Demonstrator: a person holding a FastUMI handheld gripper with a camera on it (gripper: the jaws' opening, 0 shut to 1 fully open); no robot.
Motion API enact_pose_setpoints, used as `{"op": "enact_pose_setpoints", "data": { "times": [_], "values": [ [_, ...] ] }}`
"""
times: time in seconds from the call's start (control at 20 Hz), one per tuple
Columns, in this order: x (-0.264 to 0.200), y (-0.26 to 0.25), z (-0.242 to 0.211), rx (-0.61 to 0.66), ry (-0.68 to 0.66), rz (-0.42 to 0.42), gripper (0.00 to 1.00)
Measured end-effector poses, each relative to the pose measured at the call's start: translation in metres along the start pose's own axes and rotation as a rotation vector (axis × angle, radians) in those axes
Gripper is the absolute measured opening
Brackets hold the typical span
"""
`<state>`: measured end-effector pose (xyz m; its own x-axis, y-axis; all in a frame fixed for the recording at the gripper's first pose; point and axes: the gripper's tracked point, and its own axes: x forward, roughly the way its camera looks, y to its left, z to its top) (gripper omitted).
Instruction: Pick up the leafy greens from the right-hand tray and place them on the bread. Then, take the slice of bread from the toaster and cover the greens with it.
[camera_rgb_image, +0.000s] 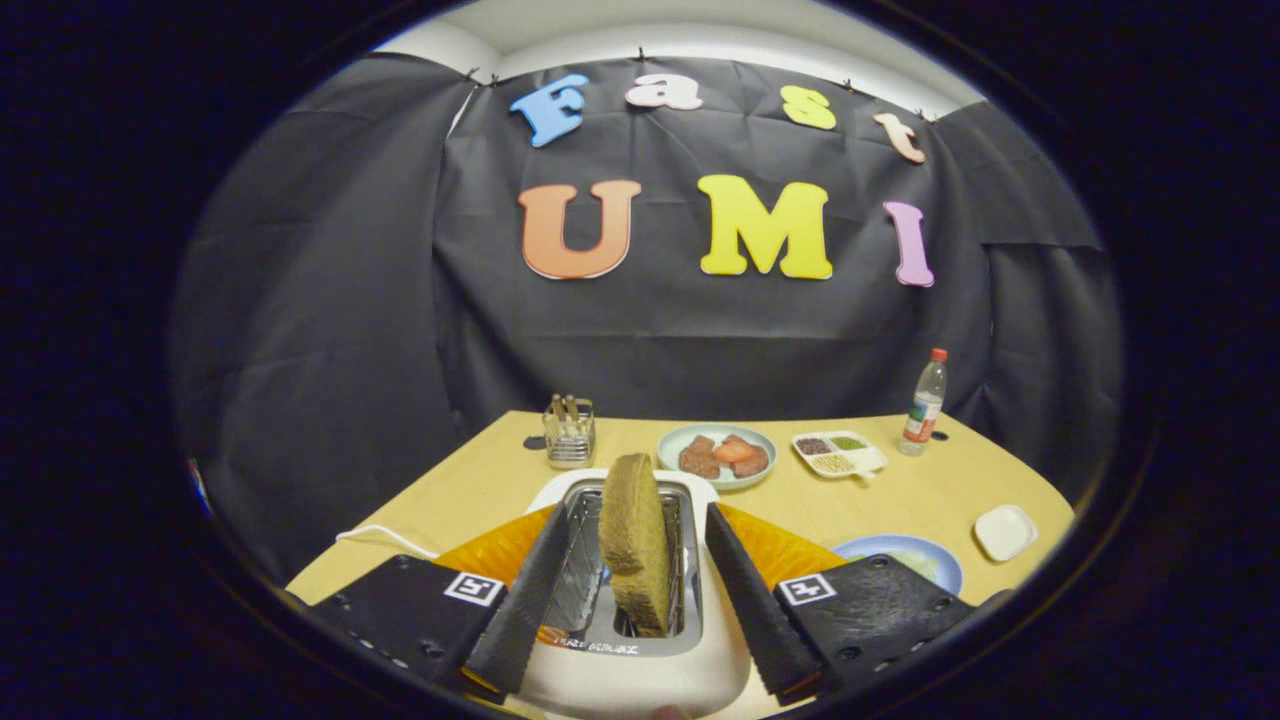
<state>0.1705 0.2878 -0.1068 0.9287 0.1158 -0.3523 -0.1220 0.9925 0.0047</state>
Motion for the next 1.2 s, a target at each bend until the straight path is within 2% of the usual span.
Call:
{"op": "enact_pose_setpoints", "data": {
  "times": [0.1,0.4,0.55,0.6,0.7,0.95,1.2],
  "values": [
    [0.004,0.001,-0.002,-0.007,0.005,-0.010,0.77],
    [0.012,-0.005,-0.008,0.012,0.011,-0.032,0.32],
    [0.010,-0.004,-0.005,0.021,-0.008,-0.010,0.10],
    [0.010,-0.007,-0.006,0.025,-0.010,-0.008,0.10],
    [0.007,-0.009,-0.005,0.024,-0.016,0.005,0.01],
    [-0.016,-0.012,0.033,0.037,-0.144,0.030,0.01],
    [-0.049,-0.011,0.073,0.129,-0.253,0.094,0.01]
  ]
}}
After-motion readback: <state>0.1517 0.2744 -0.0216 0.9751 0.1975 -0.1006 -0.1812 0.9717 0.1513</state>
